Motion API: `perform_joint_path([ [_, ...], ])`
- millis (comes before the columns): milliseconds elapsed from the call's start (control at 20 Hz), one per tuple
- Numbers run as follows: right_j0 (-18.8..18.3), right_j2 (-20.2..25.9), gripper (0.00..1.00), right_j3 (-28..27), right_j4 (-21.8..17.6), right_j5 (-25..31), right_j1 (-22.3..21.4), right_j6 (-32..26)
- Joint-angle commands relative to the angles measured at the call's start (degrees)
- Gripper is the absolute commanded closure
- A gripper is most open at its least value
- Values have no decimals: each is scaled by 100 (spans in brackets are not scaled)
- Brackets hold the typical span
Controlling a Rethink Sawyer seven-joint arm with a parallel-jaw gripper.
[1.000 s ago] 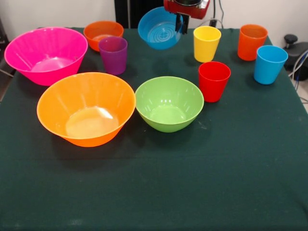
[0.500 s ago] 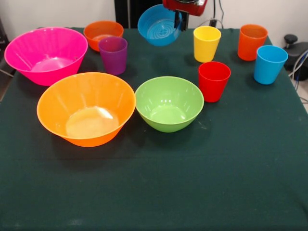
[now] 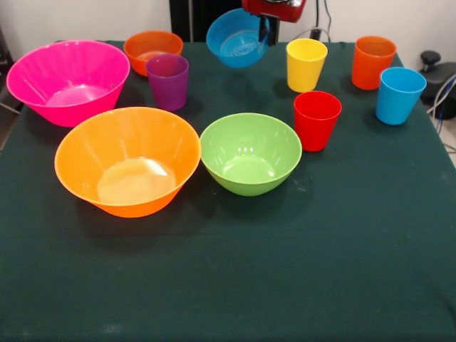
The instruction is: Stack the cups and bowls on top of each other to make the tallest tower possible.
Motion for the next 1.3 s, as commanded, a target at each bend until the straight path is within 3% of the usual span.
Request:
perform_joint_path([
  [50, -64, 374, 100, -123, -200, 222, 196, 93],
  [400, -100, 454, 100, -1104, -262, 956, 451, -333],
  [1300, -277, 691, 100, -2025, -534, 1456, 844, -686],
])
